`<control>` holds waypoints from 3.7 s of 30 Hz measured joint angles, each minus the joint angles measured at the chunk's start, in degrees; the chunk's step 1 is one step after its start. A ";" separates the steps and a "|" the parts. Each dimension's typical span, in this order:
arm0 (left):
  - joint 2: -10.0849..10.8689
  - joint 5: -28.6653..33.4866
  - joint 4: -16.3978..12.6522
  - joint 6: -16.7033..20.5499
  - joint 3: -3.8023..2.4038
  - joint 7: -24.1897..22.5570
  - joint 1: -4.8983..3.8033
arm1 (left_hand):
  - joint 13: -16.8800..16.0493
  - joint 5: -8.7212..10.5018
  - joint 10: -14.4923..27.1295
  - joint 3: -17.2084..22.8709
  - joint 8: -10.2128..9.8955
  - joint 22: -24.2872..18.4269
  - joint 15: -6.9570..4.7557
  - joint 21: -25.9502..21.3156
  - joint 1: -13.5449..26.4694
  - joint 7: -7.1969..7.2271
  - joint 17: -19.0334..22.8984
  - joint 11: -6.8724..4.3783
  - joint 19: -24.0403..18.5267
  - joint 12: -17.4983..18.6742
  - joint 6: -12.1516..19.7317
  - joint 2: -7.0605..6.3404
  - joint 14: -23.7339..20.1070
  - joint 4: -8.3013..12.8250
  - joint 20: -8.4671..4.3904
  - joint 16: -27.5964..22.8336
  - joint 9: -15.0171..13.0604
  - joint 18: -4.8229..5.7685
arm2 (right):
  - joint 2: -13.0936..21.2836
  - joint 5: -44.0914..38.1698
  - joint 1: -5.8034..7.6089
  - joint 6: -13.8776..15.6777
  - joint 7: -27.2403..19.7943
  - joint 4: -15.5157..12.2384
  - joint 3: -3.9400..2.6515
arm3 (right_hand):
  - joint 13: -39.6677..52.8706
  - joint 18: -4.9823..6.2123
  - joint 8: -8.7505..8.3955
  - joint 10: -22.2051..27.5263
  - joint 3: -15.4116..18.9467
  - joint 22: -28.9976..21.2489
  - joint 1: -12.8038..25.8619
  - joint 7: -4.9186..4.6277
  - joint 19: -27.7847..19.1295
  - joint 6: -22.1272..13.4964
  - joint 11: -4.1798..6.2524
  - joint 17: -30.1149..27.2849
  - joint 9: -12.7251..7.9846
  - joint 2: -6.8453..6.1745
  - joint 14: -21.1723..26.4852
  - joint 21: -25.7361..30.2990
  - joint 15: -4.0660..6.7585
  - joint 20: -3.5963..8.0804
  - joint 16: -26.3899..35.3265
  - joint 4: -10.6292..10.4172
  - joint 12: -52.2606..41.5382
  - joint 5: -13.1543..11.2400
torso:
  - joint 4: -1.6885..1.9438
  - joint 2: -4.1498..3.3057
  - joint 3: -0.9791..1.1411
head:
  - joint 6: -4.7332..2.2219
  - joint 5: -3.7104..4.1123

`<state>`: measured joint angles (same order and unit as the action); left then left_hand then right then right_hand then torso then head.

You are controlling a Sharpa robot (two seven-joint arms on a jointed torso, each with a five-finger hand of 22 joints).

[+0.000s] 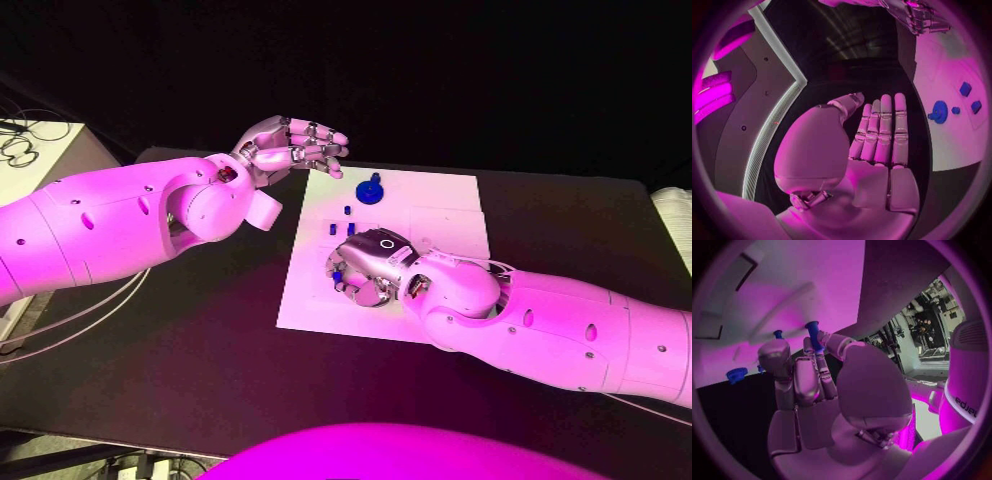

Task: Assemble the parts on the task board

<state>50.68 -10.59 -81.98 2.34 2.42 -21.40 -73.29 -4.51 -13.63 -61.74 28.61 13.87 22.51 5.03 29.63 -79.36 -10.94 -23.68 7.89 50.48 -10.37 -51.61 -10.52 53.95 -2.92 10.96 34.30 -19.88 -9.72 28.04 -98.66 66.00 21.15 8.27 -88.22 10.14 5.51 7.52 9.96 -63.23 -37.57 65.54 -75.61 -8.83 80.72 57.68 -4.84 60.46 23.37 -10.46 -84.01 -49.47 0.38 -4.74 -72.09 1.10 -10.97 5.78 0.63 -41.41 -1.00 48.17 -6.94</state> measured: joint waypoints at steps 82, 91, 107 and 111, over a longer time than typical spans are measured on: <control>2.59 0.57 -2.63 -0.28 0.02 -0.42 2.02 | -0.02 0.00 0.21 -0.49 -0.28 -0.43 0.00 -0.84 0.23 0.00 -0.36 0.21 0.42 0.22 0.00 0.23 0.00 -0.49 0.00 -0.23 0.10 0.00 | 29.54 30.75 1.40 0.84 15.66 -13.53 0.12 | 69.43 -4.46 8.66 -20.41 31.89 9.40 9.03 2.66 2.99 -2.44 3.60 14.48 4.44 1.79 -0.02 -26.26 1.90 1.54 -16.81 -17.81 -72.83 2.65 | -1.13 1.94 -0.01 | -0.68 6.42; 2.73 0.68 -2.71 -0.33 0.02 -0.40 2.02 | -0.07 0.00 0.21 -0.48 -0.28 -0.48 0.00 -0.84 0.23 0.00 -0.43 0.21 0.42 0.22 0.00 0.23 0.00 -0.49 0.00 -0.23 0.10 0.00 | 27.75 27.46 1.38 0.67 17.62 -12.44 0.13 | 69.42 -4.46 8.89 -20.41 34.35 9.39 10.46 2.66 2.99 -2.44 3.59 14.47 4.52 2.46 -0.02 -26.26 1.90 1.55 -16.81 -17.85 -72.83 2.65 | -1.20 1.93 0.00 | -0.38 6.25; 2.96 0.72 -2.81 -0.61 0.02 -0.31 2.02 | -0.06 0.00 0.21 -0.48 -0.28 -0.47 0.00 -0.84 0.23 0.00 -0.43 0.21 0.41 0.22 0.00 0.23 0.00 -0.48 0.00 -0.23 0.09 0.00 | 23.22 24.33 0.41 -1.31 18.66 -8.33 0.07 | 69.42 -4.46 9.78 -20.41 35.67 9.38 10.94 2.75 2.98 -2.34 3.59 14.46 4.96 3.00 -0.02 -26.26 1.89 1.54 -16.81 -17.49 -72.54 2.65 | -1.17 1.89 0.04 | 0.35 5.58; 3.05 0.72 -2.82 -0.70 0.02 -0.28 2.02 | -0.06 0.00 0.21 -0.72 -0.28 -0.64 0.00 -1.11 0.23 0.00 -0.52 0.21 0.41 0.22 0.00 0.23 0.00 -0.72 0.00 -0.45 0.09 0.00 | 22.66 23.07 0.35 -2.26 18.66 -7.92 -0.09 | 69.41 -4.46 10.26 -20.41 36.06 9.37 8.49 2.82 2.98 -2.24 3.59 14.46 5.02 3.24 -0.02 -26.25 1.89 1.54 -16.81 -17.40 -72.32 2.65 | -1.19 1.92 0.04 | 0.55 5.42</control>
<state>53.73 -9.87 -84.80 1.64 2.44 -21.68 -71.27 -4.57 -13.63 -61.53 27.89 13.59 21.87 5.03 28.52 -79.13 -10.94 -24.20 8.10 50.89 -10.15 -51.61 -10.29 53.95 -3.64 10.95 33.85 -19.79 -9.72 50.70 -75.59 66.35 18.89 26.93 -96.15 10.05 74.92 3.06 20.22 -83.64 -1.51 74.91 -67.12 -6.01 83.71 55.44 -1.24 74.92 28.39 -7.22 -84.03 -75.72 2.27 -3.19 -88.90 -16.30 -83.29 8.43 -0.57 -39.48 -0.96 48.72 -1.52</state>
